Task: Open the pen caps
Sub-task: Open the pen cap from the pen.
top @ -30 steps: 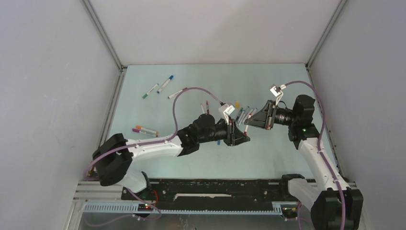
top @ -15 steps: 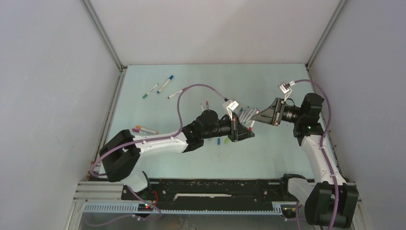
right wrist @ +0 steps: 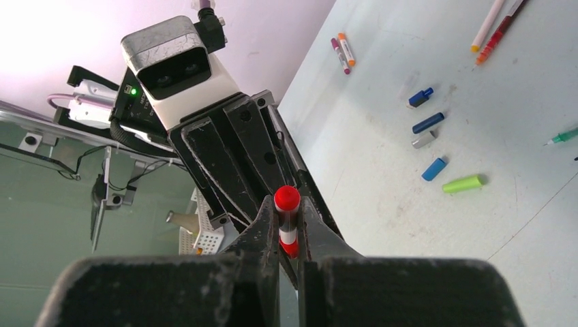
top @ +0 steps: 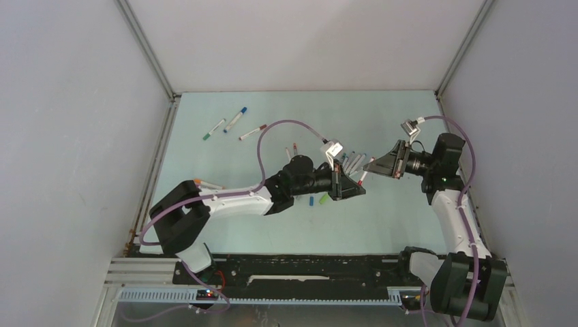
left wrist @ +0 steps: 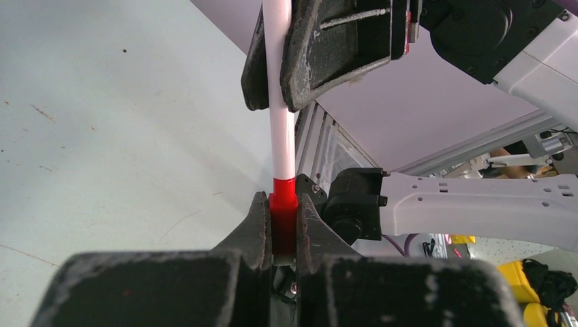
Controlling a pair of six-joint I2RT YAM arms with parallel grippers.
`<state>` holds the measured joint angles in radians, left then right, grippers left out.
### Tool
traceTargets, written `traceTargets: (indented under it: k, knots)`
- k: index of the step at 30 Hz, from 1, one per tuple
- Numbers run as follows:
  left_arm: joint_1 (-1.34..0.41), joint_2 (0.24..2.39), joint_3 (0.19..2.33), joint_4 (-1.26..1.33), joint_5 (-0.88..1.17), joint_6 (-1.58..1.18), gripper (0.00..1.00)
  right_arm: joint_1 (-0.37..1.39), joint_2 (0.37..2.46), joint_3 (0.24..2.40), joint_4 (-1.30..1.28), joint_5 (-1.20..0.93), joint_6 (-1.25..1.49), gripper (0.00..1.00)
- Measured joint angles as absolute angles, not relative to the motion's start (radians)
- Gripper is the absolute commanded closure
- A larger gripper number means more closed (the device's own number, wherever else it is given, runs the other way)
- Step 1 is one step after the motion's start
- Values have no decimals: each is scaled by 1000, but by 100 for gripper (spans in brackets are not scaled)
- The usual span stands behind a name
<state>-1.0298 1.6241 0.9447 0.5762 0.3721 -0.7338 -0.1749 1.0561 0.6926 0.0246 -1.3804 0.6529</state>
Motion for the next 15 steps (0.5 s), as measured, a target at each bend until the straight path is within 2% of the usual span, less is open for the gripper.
traceTargets:
  k: [11, 15]
  knots:
    - [-1030, 1617, 925, 587, 369, -730, 100, -181, 1105, 693, 83, -1437, 700, 100]
    - [-1073, 1603, 827, 356, 530, -696, 100, -269, 1128, 756, 197, -1277, 727, 100]
